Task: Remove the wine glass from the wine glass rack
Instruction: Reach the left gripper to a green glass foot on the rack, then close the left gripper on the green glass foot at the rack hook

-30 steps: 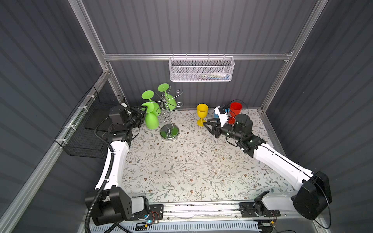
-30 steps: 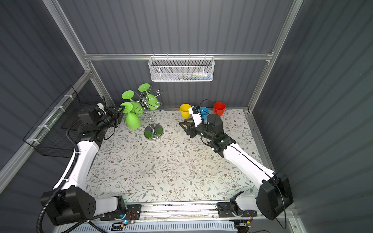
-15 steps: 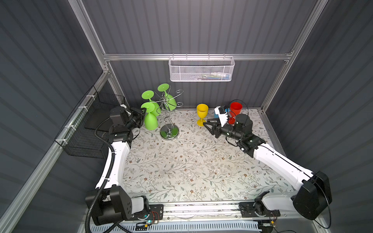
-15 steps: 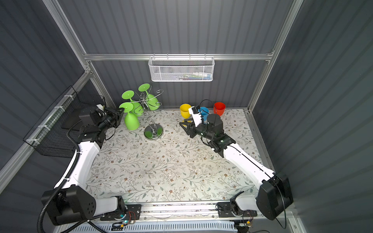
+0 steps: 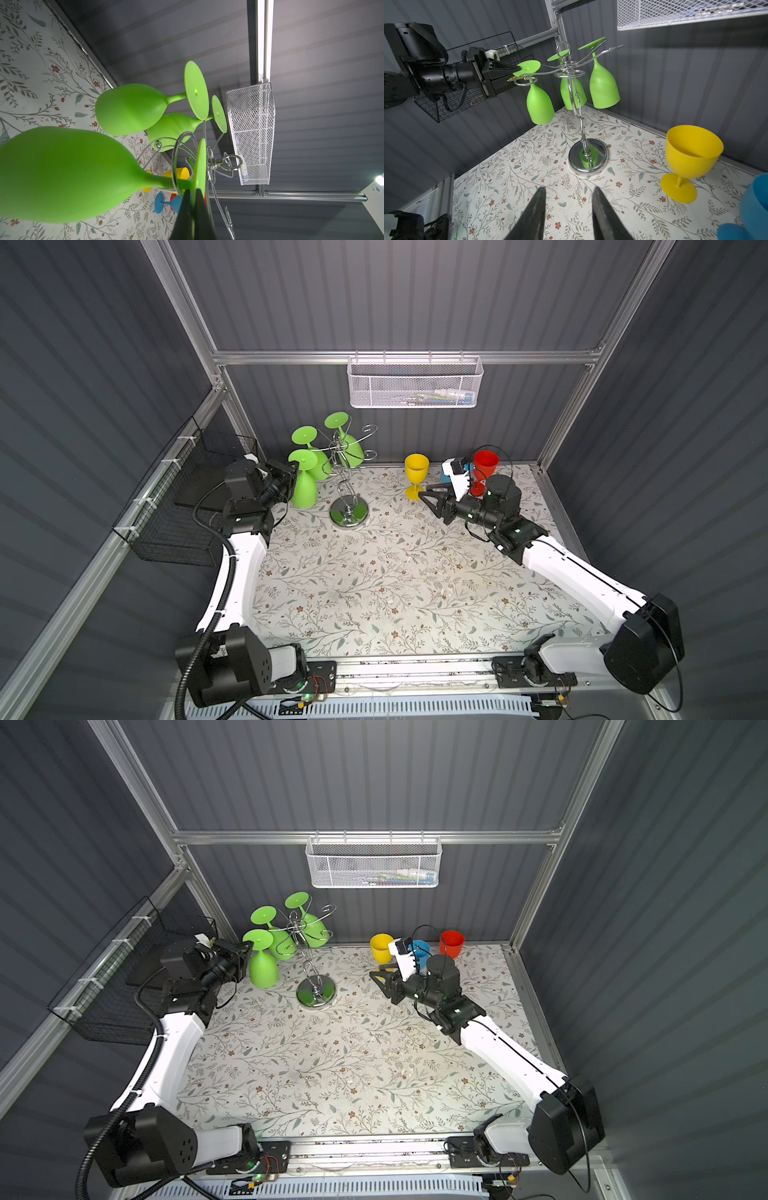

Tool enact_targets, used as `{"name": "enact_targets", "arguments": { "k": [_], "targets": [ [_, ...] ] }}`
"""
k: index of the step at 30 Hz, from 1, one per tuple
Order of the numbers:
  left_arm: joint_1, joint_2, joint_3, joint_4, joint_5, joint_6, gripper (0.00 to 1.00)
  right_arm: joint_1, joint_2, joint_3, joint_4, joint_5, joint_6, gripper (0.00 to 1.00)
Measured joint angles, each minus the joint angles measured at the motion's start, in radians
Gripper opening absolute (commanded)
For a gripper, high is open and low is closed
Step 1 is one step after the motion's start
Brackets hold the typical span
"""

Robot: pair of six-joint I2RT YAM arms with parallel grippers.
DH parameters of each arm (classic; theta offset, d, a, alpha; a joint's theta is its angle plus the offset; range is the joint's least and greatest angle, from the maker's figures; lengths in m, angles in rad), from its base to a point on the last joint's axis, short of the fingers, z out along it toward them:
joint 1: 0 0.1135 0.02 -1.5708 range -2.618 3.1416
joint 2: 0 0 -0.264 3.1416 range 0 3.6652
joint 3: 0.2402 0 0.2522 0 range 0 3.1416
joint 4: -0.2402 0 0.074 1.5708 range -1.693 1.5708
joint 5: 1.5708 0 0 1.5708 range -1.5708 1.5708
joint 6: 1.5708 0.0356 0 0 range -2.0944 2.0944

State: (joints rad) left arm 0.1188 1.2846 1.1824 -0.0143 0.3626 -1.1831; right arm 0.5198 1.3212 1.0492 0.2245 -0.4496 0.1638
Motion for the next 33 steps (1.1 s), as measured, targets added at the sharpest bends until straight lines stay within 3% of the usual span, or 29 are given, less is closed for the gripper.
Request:
{"name": "enact_targets", "arguments": {
  "k": [33],
  "targets": [
    [0.0,0.003,0.028,-0.01,-0.087,0.0,0.0,0.0,-0.002,0.0,0.0,0.0,-0.007,0.36]
  ]
}}
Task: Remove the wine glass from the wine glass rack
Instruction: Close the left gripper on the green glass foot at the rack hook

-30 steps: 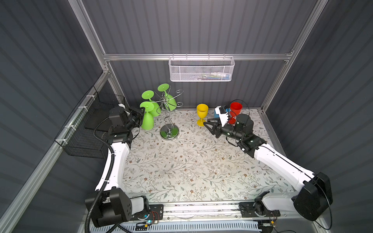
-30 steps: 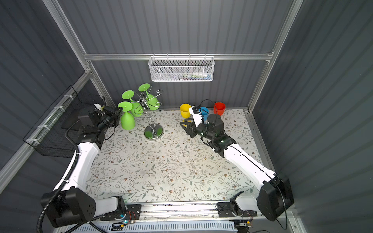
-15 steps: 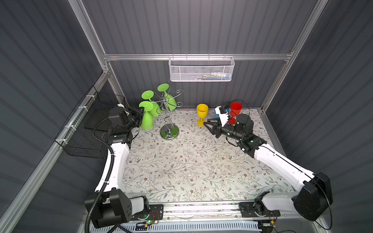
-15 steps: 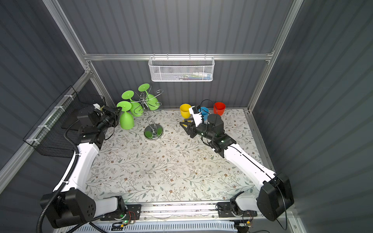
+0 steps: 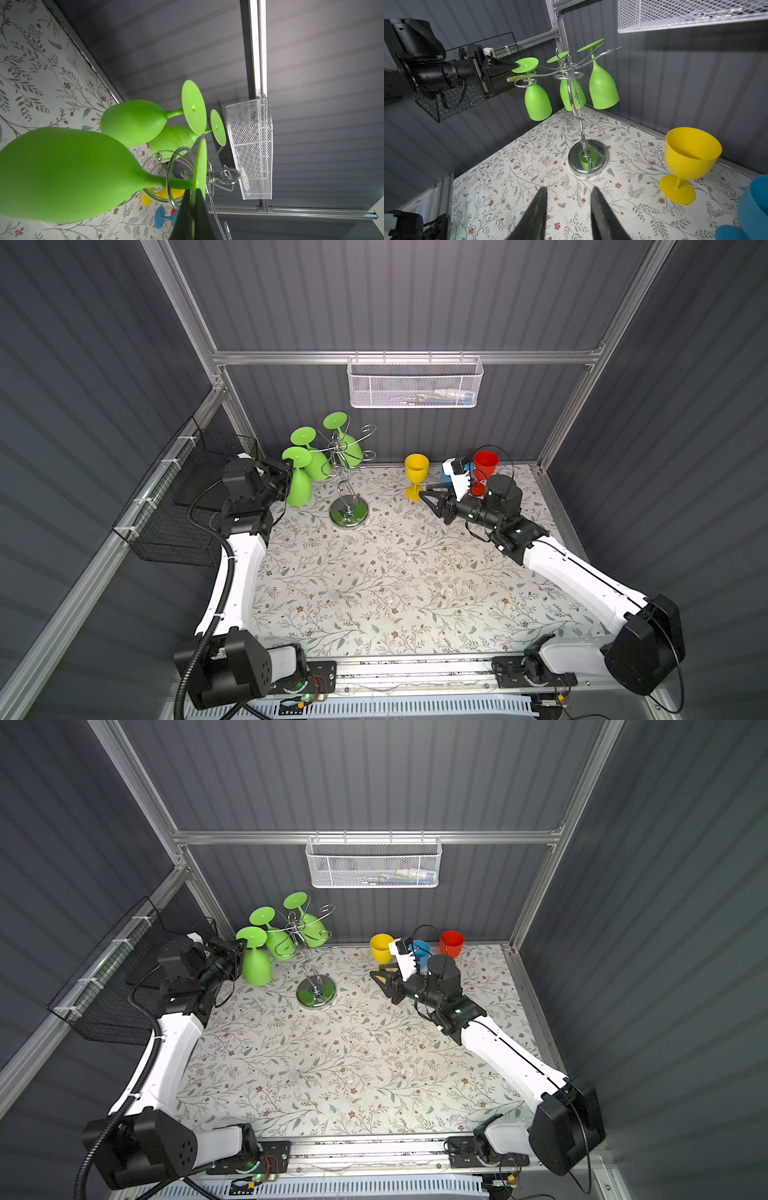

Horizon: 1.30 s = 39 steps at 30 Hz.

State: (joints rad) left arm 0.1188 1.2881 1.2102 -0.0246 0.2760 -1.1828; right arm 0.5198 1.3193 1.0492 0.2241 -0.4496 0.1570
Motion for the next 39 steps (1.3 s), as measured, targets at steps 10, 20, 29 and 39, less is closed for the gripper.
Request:
{"name": "enact_targets", "arguments": {
  "k": [10,20,29,39],
  "targets": [
    [0.0,0.081,0.063,0.026,-0.003,0.0,0.0,0.0,0.0,0.0,0.0,0.0,0.0,0.36],
    [-0.029,0.152,0.123,0.034,0.011,0.001,0.0,0.0,0.0,0.0,0.0,0.0,-0.001,0.36],
    [-0.076,0.168,0.134,0.044,0.013,0.006,0.0,0.0,0.0,0.0,0.0,0.0,-0.004,0.36],
    [-0.101,0.14,0.08,0.055,0.012,0.01,0.0,0.0,0.0,0.0,0.0,0.0,-0.004,0.36]
  ]
}}
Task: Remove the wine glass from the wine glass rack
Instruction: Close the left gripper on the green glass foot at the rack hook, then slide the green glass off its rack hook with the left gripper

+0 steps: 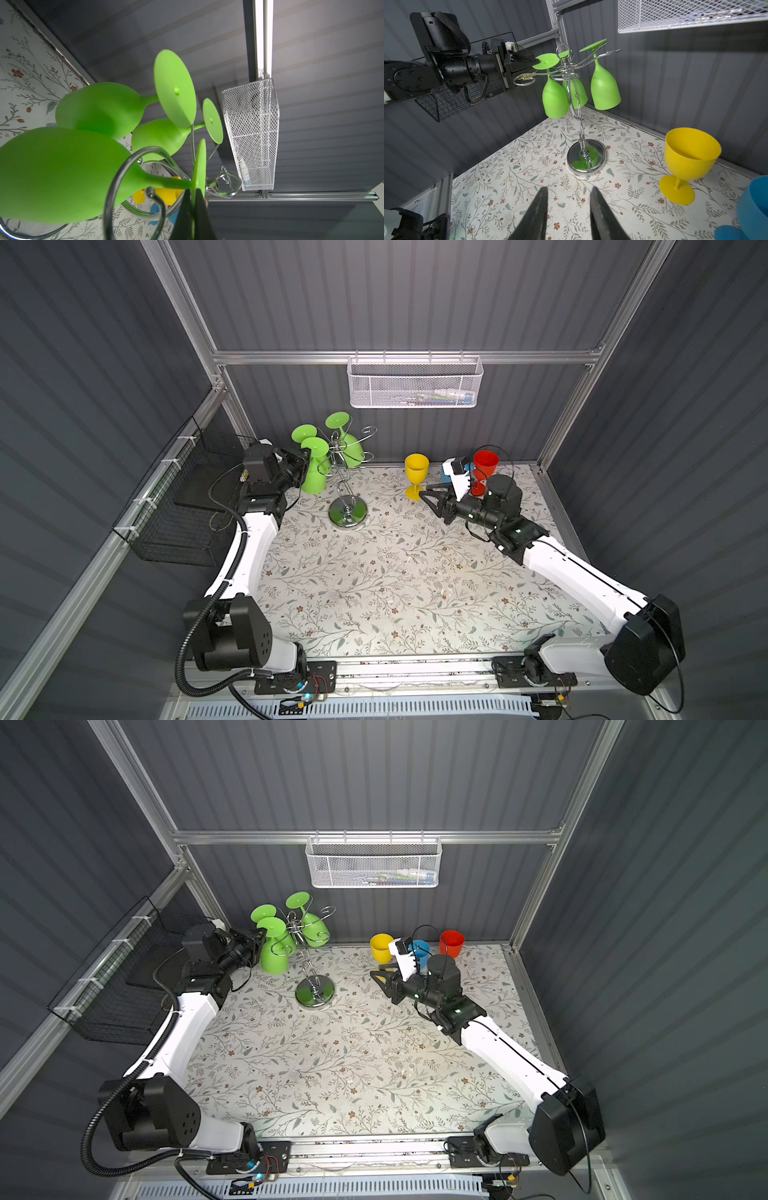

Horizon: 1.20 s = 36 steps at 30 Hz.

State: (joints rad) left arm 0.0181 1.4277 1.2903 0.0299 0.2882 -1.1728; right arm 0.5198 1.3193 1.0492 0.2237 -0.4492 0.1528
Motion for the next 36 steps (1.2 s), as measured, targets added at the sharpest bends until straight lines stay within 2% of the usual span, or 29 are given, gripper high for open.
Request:
{"name": "enact_targets", "arguments": {
  "k": [11,23,36],
  "targets": [
    [0.0,-0.143,-0.042,-0.042,-0.009,0.013,0.0,0.0,0.0,0.0,0.0,0.0,0.0,0.35],
    [0.0,-0.2,-0.069,-0.1,-0.019,0.016,0.0,0.0,0.0,0.0,0.0,0.0,0.0,0.35],
    [0.0,-0.356,-0.154,-0.192,-0.011,0.037,0.0,0.0,0.0,0.0,0.0,-0.003,0.004,0.36]
  ]
}}
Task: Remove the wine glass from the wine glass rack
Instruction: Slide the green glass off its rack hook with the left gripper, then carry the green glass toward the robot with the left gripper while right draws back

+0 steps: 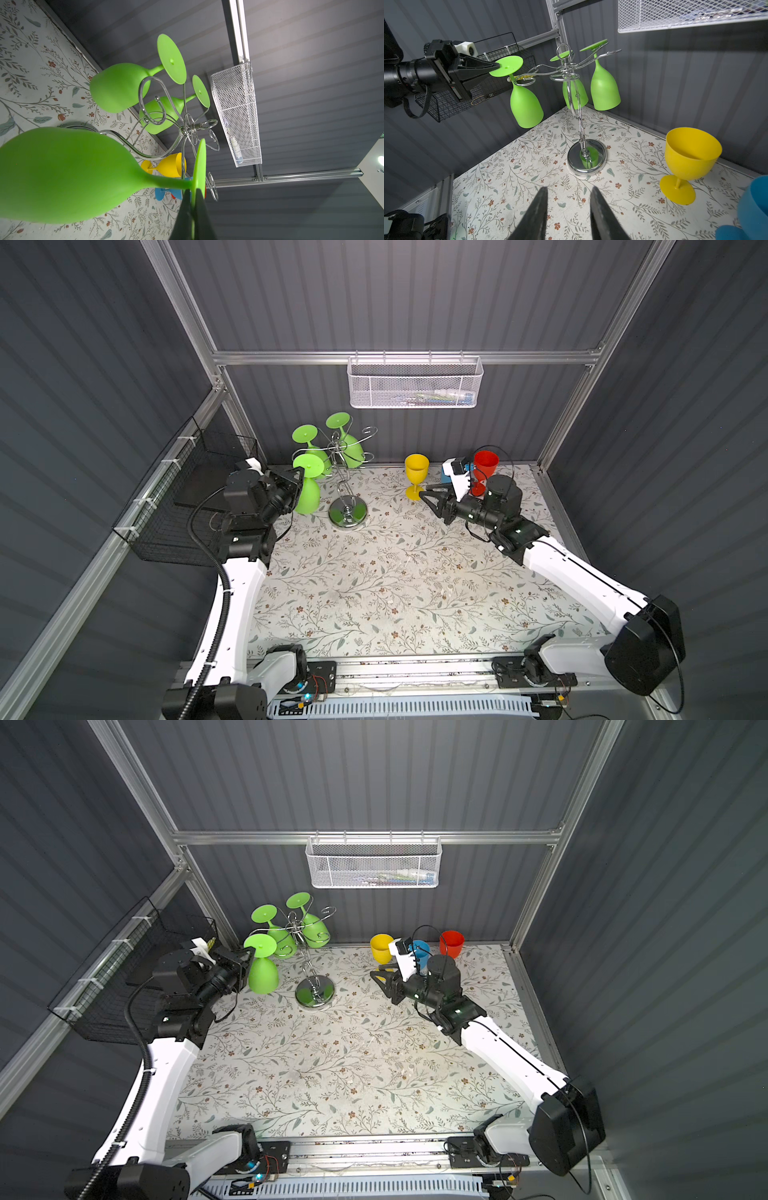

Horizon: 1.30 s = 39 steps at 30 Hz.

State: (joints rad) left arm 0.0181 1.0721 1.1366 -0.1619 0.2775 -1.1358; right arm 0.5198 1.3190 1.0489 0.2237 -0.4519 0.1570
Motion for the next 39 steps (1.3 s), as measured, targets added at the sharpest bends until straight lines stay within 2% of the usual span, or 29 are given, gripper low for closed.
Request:
{"name": "enact_targets", "arguments": {
  "k": [9,19,27,33,39],
  "targets": [
    [0.0,-0.069,-0.034,-0.029,0.08,0.026,0.0,0.0,0.021,0.0,-0.005,-0.013,0.019,0.39],
    [0.0,-0.113,-0.089,-0.004,0.249,0.076,0.0,0.0,0.053,0.027,-0.031,-0.012,0.066,0.4],
    [-0.009,-0.18,-0.139,0.043,0.378,0.137,0.0,0.0,0.054,0.077,-0.088,0.05,0.089,0.42],
    [-0.092,-0.207,-0.182,0.034,0.404,0.255,0.0,-0.019,0.054,0.128,-0.147,0.118,0.142,0.42],
    [-0.157,-0.237,-0.242,0.015,0.4,0.359,0.0,-0.042,0.054,0.149,-0.203,0.167,0.202,0.46]
  ]
}}
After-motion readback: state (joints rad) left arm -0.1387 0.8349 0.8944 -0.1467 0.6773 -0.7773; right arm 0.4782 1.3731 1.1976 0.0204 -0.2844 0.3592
